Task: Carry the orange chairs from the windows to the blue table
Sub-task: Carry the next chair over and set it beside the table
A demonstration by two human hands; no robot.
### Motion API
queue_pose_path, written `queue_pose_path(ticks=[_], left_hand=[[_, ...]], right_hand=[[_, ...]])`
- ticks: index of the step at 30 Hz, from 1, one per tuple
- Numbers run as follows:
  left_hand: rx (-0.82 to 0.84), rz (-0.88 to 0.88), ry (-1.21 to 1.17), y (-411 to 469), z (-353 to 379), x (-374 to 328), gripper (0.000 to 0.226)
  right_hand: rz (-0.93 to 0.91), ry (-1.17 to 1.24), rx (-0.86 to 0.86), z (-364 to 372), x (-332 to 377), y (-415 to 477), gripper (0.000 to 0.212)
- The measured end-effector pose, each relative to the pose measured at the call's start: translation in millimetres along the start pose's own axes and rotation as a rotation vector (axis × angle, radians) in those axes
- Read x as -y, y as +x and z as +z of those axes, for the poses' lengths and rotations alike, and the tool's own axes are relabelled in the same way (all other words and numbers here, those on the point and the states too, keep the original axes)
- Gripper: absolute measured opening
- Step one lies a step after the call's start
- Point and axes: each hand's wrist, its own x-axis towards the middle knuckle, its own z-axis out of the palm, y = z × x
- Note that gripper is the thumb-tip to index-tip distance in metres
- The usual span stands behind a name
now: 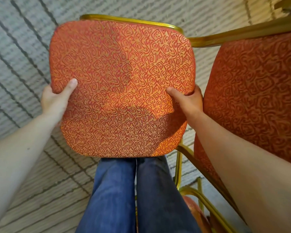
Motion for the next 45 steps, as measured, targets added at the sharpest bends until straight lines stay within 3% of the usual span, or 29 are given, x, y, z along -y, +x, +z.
queue_pose_path(ticks=[3, 6, 8, 15, 27, 31, 37, 42, 45], left_hand=[[0.028, -0.033, -0.075, 3, -1, 3, 0.072], [0.063, -0.059, -0.111, 5, -4, 5, 0.059], [0.077, -0.076, -0.131, 4, -4, 3, 0.049], [0.104, -0.079, -0.160, 5, -4, 5, 0.059], [-0.039, 0.020, -0.035, -8, -3, -5, 0.071], [-0.058, 0.054, -0.073, -28, -17, -23, 0.067], [-0.066, 0.040, -0.061, -88, -68, -81, 0.091], [-0.076, 0.060, -0.045, -143, -120, -135, 0.107], [-0.076, 0.065, -0.034, -171, -145, -156, 0.104]], right_hand=[[0.028, 0.034, 0.032, -1, -2, 3, 0.076], [0.050, 0.084, 0.082, -2, -6, 5, 0.047], [0.056, 0.098, 0.103, -1, -7, 5, 0.041], [0.087, 0.088, 0.133, -3, -7, 6, 0.038], [0.089, 0.064, 0.172, -12, 6, -3, 0.039], [0.054, 0.049, 0.162, -29, 30, -26, 0.038], [-0.004, 0.013, 0.132, -73, 101, -100, 0.035], [-0.072, -0.016, 0.118, -110, 161, -170, 0.047], [-0.105, -0.029, 0.129, -126, 185, -201, 0.053]])
